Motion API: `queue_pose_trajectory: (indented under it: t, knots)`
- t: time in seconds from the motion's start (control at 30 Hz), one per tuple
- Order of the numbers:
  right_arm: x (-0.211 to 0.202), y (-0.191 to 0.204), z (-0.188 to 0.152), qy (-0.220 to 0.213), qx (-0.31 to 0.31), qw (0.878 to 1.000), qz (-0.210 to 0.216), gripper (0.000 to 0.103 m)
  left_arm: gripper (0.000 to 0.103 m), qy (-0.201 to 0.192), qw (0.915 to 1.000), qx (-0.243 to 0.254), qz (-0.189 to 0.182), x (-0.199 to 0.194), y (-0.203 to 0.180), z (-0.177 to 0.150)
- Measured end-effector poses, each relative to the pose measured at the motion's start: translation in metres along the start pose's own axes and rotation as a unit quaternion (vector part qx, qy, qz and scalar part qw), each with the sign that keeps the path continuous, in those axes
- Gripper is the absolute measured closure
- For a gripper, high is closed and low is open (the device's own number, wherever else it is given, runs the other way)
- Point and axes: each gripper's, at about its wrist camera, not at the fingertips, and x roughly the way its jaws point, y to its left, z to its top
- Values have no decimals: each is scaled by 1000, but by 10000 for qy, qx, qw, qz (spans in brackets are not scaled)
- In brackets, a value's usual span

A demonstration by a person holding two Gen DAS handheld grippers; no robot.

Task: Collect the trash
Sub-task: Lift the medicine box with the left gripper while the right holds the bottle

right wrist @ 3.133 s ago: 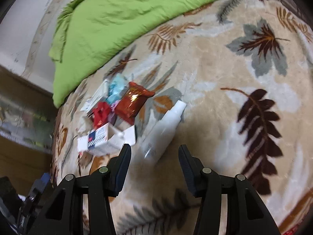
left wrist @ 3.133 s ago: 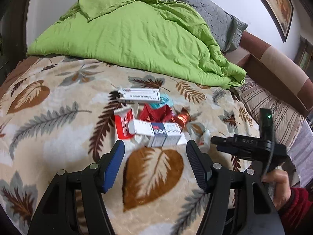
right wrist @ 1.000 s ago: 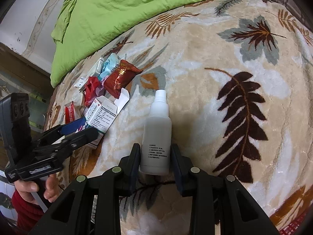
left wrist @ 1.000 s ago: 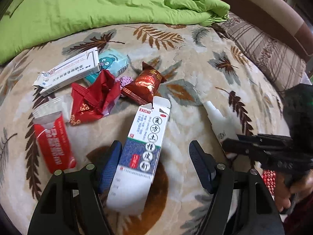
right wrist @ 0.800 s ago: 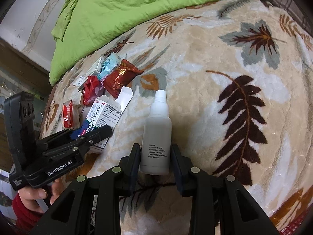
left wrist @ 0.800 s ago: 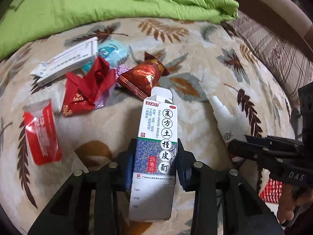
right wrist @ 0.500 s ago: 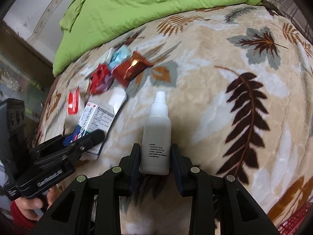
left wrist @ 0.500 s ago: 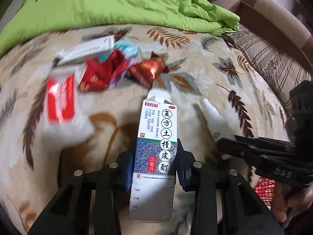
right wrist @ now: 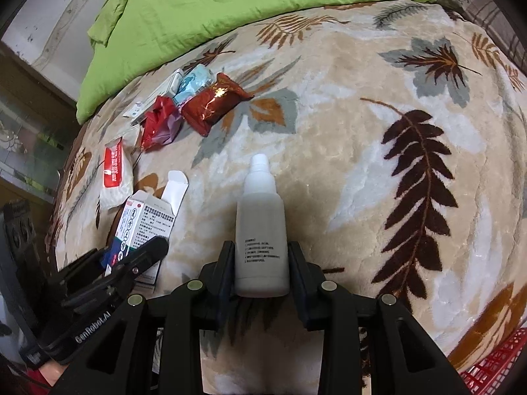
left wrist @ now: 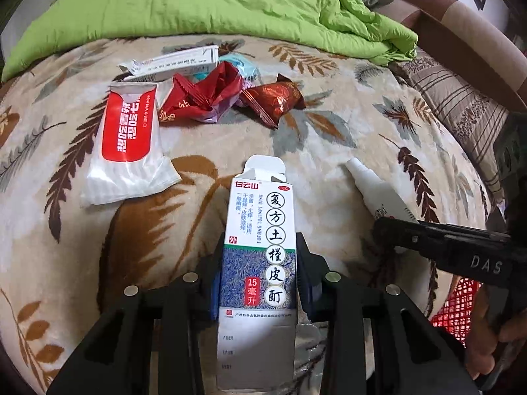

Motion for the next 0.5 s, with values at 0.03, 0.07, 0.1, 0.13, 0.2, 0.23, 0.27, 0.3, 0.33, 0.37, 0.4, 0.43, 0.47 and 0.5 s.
queue_pose_trajectory:
  t: [0.03, 0.07, 0.1, 0.13, 0.2, 0.23, 0.27, 0.3, 0.33, 0.37, 0.4, 0.43, 0.47, 0.5]
  knots:
    - [0, 0, 0, -14, 8, 10000, -20, 68, 70, -63, 10000, 11, 33, -1, -1, -1]
    - [0, 1, 0, -20, 7, 10000, -32, 68, 70, -136, 9999, 10, 83, -3, -1, -4]
    - [0, 1, 0, -29, 4, 10000, -42, 69, 70, -187, 9998, -14, 89, -5, 0, -6]
    - [-1, 1, 0, -50, 0, 10000, -65, 69, 70, -260, 9996, -45, 102, -9, 0, -9]
    - [-1, 2, -1, -75, -15, 9999, -93, 70, 70, -384, 9991, -57, 144, -16, 0, -13]
    - [-3, 3, -2, -124, -47, 9998, -119, 71, 70, -450, 9989, -65, 142, -19, 0, -14]
    - [-5, 4, -2, -167, -72, 9997, -141, 71, 70, -534, 9984, -88, 158, -24, 0, -16]
    - [-6, 6, -3, -218, -109, 9996, -168, 71, 70, -611, 9979, -104, 187, -29, 0, -19]
    - [-9, 8, -4, -302, -168, 9992, -213, 71, 70, -655, 9976, -110, 209, -32, 0, -21]
    - [-15, 12, -6, -456, -270, 9982, -275, 71, 70, -735, 9969, -125, 255, -36, 0, -23]
    - [-18, 15, -7, -550, -330, 9975, -286, 71, 70, -792, 9963, -147, 296, -40, 0, -26]
    - [-25, 20, -10, -748, -460, 9958, -276, 71, 70, -846, 9957, -173, 330, -43, 0, -27]
    - [-29, 23, -12, -865, -535, 9944, -295, 71, 70, -927, 9948, -219, 369, -48, 2, -29]
    - [-35, 27, -15, -1026, -630, 9922, -309, 71, 70, -995, 9938, -255, 416, -51, 3, -30]
